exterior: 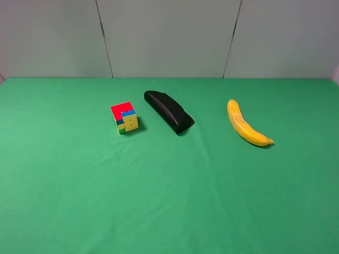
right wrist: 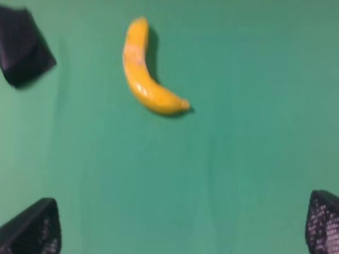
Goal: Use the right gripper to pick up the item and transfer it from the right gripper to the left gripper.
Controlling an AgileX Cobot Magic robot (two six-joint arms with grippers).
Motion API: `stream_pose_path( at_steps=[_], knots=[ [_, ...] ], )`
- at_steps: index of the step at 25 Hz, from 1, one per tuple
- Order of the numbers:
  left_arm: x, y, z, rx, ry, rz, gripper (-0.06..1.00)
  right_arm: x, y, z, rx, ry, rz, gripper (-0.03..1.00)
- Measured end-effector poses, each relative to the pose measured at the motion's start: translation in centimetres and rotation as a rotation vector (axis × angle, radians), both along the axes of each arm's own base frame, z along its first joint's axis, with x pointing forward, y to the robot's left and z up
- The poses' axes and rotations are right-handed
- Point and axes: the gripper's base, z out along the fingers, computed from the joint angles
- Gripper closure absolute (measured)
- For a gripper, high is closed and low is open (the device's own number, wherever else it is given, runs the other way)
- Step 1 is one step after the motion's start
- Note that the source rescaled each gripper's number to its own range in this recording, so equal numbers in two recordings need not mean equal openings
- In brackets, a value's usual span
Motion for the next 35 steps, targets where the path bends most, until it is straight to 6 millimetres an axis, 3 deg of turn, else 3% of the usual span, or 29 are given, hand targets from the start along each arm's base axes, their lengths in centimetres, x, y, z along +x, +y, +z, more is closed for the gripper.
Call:
stream_pose_path(
  at_steps=[4,8,13,20,27,35],
  knots=[
    [0.0,0.0,0.0,0.000,0.000,0.000,-0.04,4.4,0.5,1.2,-0.097,0.117,0.061,-0.03],
    [0.0,0.0,0.0,0.000,0.000,0.000,-0.04,9.6,1.2,1.1,-0.160,0.221,0.114,-0.03],
    [0.0,0.0,0.0,0.000,0.000,0.000,-0.04,16.0,2.1,-0.7,-0.216,0.331,0.182,-0.03],
    [0.0,0.0,0.0,0.000,0.000,0.000,-0.04,22.2,5.5,-3.1,-0.275,0.404,0.336,-0.03],
    [0.0,0.0,0.0,0.000,0.000,0.000,-0.04,26.6,7.2,-7.3,-0.316,0.493,0.406,-0.03],
    [0.0,0.0,0.0,0.000,0.000,0.000,-0.04,28.7,7.6,-12.0,-0.352,0.564,0.455,-0.03]
  ],
)
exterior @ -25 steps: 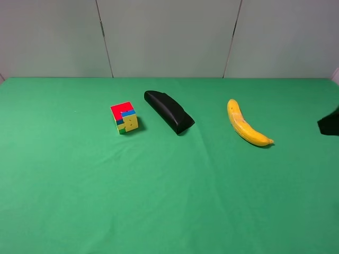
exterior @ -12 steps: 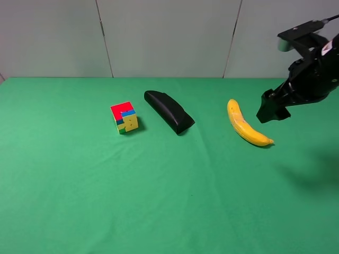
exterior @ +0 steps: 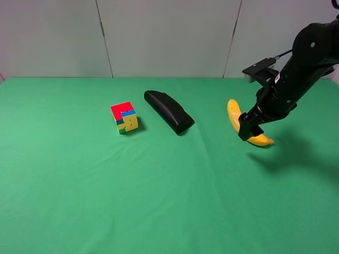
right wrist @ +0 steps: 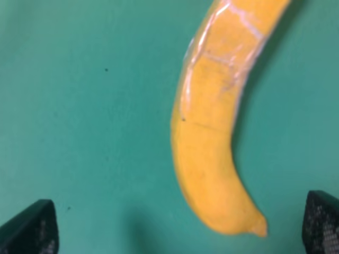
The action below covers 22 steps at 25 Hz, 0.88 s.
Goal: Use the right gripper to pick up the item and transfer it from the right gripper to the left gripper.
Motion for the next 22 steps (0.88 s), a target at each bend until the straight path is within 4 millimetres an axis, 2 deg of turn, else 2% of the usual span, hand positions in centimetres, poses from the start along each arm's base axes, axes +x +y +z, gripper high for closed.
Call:
stream_pose_path(
  at_steps=[5,10,22],
  knots=[
    [0.0,0.0,0.0,0.000,0.000,0.000,-0.04,0.7,-0.1,-2.4,-0.047,0.031,0.032,-0.03],
    [0.0,0.0,0.0,0.000,0.000,0.000,-0.04,1.2,0.0,-3.8,-0.050,0.024,0.038,-0.03],
    [0.0,0.0,0.0,0.000,0.000,0.000,-0.04,1.5,0.1,-5.6,-0.054,0.058,0.022,-0.03]
  ],
)
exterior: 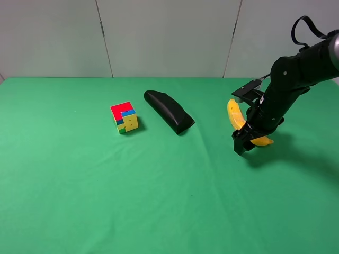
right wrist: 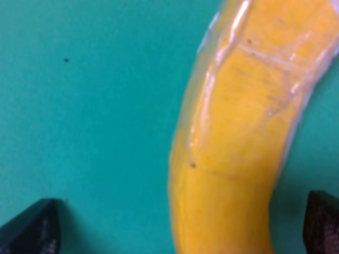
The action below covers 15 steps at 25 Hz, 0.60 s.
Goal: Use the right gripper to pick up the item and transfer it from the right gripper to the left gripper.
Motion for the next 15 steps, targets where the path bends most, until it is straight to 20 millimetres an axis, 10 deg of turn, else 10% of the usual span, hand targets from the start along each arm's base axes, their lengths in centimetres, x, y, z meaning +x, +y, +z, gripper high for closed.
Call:
stream_pose_path(
  at_steps=[5,13,15],
  knots=[
    [0.00,0.00,0.00,0.000,0.000,0.000,-0.04,-0.02,-0.01,-0.01,0.000,0.002,-0.003,-0.01],
    [0.00,0.00,0.00,0.000,0.000,0.000,-0.04,-0.03,-0.01,-0.01,0.000,0.003,-0.004,0.92],
    [0.00,0.00,0.00,0.000,0.000,0.000,-0.04,-0.03,-0.01,-0.01,0.000,0.003,-0.004,0.96]
  ],
)
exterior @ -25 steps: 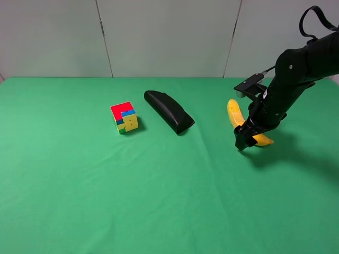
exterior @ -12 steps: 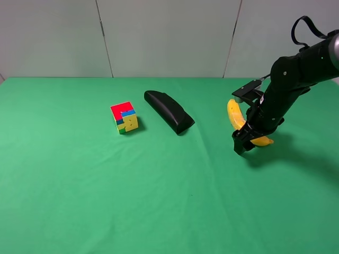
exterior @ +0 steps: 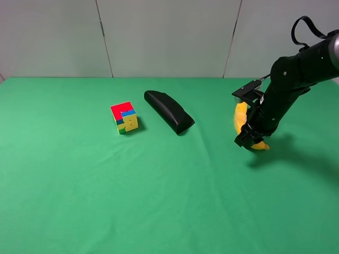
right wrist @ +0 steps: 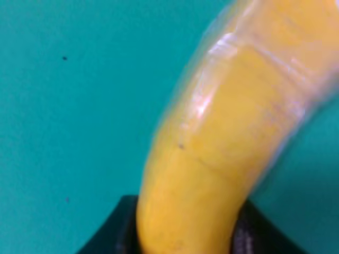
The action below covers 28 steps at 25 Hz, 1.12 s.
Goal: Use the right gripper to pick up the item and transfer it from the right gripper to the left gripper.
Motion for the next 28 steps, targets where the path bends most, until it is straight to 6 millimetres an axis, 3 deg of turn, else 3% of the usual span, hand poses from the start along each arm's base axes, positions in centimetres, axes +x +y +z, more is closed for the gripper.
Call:
stream_pose_path(
  at_steps=[8,11,19,28],
  knots=[
    [0.0,0.0,0.0,0.000,0.000,0.000,-0.04,0.0,0.0,0.0,-0.001,0.000,0.001,0.96],
    [0.0,0.0,0.0,0.000,0.000,0.000,-0.04,0.0,0.0,0.8,-0.002,0.004,-0.001,0.96],
    [0.0,0.0,0.0,0.000,0.000,0.000,-0.04,0.5,0.4,6.6,0.045,-0.039,-0.034,0.96],
    [0.0,0.0,0.0,0.000,0.000,0.000,-0.04,-1.3,1.0,11.8,0.138,-0.130,-0.040,0.96]
  ],
)
